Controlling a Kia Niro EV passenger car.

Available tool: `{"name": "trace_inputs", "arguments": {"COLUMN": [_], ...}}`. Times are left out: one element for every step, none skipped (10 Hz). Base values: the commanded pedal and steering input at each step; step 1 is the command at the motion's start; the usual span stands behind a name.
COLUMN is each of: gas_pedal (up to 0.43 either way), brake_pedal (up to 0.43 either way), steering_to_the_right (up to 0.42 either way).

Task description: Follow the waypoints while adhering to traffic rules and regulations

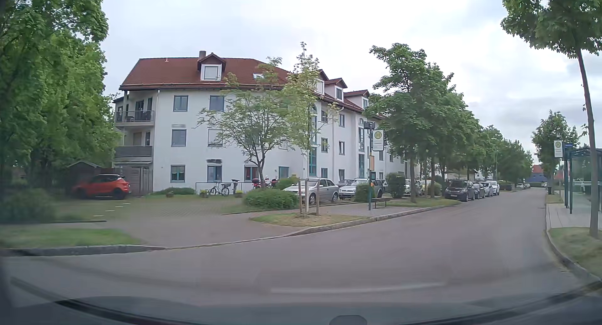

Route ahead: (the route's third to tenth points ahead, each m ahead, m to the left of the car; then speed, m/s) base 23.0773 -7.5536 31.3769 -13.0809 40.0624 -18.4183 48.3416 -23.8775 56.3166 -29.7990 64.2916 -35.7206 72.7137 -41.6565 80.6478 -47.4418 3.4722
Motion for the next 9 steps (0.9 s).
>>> {"name": "trace_inputs", "arguments": {"gas_pedal": [0.02,0.067,0.087,0.098,0.118,0.197,0.197,0.118,0.079], "brake_pedal": [0.0,0.0,0.0,0.0,0.0,0.0,0.0,0.0,0.0], "steering_to_the_right": [0.259,0.271,0.278,0.28,0.277,0.27,0.264,0.262,0.263]}}
